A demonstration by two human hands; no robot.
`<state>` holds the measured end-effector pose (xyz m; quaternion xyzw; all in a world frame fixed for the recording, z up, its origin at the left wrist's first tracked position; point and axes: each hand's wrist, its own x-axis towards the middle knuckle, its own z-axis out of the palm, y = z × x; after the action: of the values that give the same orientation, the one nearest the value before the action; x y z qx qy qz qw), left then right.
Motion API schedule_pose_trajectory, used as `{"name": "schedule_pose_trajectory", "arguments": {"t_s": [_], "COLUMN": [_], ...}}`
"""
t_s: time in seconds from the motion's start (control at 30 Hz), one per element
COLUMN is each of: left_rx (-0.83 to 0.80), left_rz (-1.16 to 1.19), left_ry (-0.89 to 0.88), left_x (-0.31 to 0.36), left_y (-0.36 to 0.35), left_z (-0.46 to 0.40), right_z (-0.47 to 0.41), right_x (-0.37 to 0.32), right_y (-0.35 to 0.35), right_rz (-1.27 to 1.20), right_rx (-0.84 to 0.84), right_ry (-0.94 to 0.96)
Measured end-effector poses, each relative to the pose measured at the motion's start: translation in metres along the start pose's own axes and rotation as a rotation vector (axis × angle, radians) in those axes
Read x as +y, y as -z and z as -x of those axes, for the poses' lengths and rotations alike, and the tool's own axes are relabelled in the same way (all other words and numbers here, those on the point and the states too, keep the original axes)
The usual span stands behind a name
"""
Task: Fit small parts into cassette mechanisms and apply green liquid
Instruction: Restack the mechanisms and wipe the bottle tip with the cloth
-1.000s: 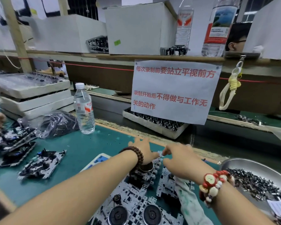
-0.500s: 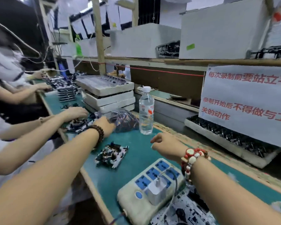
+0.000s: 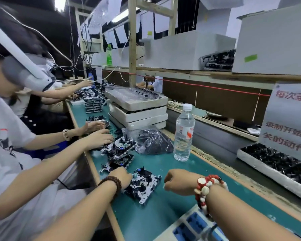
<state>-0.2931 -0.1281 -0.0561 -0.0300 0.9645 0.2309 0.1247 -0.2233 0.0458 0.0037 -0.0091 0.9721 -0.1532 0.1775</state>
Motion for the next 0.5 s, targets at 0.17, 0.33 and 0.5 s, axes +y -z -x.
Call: {"name": "schedule_pose_trajectory", "arguments": {"t_s": [0.17,0.33,0.5], "left_rx": [-0.187,-0.257,-0.173], "left_rz": [0.282,0.355,0.242], "left_ry": [0.017,0.015,-0.101], "left_x": [0.005,0.020,0.049], "left_y": [-0.002,-0.012,-0.007], "left_z": [-0.001,0.008,0.029], "right_z": [0.004,0.011,0.021], "right_x": [0.002,0.002,0.006], "right_y": [-0.005,-0.004,0.004], "right_rz": [0.002,-0.023,-0.123], "right_rx": [-0.035,-0.049,0.006], "right_ry": [-0.004,-0.019,-0.080]}}
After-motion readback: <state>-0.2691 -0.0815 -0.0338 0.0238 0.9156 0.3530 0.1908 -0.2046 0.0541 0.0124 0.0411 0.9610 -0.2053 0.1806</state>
